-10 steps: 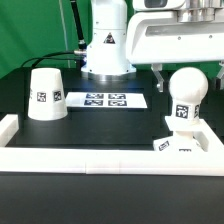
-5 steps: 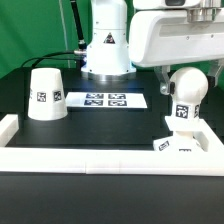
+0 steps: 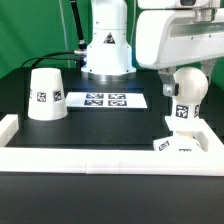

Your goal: Assemble lamp

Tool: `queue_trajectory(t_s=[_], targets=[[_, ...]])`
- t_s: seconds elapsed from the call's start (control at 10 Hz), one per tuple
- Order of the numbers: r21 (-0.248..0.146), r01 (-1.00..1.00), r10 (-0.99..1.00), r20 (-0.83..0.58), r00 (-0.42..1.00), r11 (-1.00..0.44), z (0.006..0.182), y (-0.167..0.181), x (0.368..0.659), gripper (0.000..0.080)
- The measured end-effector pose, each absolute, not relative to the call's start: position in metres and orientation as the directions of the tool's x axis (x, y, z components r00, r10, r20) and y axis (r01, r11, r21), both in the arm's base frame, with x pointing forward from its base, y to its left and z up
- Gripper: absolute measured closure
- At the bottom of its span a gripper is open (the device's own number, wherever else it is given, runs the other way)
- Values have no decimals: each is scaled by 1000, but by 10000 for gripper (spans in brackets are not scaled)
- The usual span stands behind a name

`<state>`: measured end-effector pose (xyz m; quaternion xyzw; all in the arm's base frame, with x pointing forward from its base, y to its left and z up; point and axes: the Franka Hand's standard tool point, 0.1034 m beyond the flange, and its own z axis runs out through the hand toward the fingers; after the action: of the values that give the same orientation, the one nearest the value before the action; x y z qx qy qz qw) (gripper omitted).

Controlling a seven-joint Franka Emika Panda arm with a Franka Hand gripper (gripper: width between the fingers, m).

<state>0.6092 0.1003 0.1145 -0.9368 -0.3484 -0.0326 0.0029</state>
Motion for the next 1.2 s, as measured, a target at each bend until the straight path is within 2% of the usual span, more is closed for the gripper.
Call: queue_trajectory(t_s=[0.1,0.5,0.8,1.0,1.2], targets=[[17,649,649,63,758,-760,115,100,609,226],[13,599,598,65,799,-801,115,100,609,222],[-13,296,294,80,952,-955,115,100,608,222],[-62,108,103,86,991,-992,115,96,610,220],[-74,-40,-46,78,996,-996,116,95,611,220]])
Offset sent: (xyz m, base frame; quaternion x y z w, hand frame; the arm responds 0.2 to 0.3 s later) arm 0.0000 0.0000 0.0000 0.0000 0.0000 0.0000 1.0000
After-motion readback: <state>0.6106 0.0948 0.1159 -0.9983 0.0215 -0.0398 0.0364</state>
